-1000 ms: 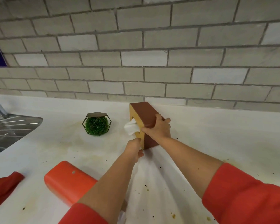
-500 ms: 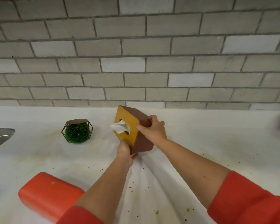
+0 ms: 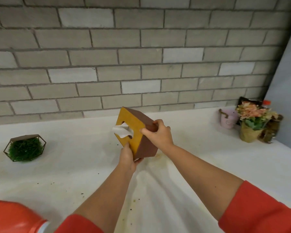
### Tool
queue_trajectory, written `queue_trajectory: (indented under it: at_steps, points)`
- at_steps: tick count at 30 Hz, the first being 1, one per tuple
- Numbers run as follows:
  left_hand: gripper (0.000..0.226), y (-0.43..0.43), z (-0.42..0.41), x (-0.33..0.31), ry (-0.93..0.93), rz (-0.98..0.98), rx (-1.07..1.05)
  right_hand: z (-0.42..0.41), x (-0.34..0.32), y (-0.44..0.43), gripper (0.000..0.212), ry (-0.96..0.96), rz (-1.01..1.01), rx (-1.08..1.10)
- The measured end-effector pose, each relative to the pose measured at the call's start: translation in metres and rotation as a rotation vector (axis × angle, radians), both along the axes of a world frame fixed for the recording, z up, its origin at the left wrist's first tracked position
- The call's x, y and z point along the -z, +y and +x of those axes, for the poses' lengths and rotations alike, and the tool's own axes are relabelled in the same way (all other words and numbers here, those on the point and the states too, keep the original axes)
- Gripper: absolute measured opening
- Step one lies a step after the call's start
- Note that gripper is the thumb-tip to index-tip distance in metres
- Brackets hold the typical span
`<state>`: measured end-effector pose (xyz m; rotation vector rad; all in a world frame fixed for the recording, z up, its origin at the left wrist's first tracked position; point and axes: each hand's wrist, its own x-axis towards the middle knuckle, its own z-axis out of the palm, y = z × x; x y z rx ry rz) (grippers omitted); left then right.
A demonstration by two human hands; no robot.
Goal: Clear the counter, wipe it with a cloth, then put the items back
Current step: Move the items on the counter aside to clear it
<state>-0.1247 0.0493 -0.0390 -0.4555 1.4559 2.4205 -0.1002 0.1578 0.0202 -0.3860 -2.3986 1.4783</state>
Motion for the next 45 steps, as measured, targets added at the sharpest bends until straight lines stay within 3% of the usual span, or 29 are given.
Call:
queue_trajectory:
  at_steps: [15,21,30,45]
  points:
    - [0.040,0.210,0.124,-0.005,-0.006,0.099,0.227,0.143,0.002,0.209,0.061,0.006,-0.095,0.218]
    - [0.043,0.270,0.165,-0.004,-0.039,0.187,0.358,0.202,0.005,0.280,0.043,-0.043,-0.319,0.263]
    - [0.052,0.336,0.189,0.003,-0.052,0.077,0.486,0.252,0.022,0.359,0.046,-0.113,-0.475,0.247]
    - [0.046,0.431,0.195,0.013,-0.009,-0.029,0.699,0.275,0.055,0.443,0.042,-0.128,-0.551,0.474]
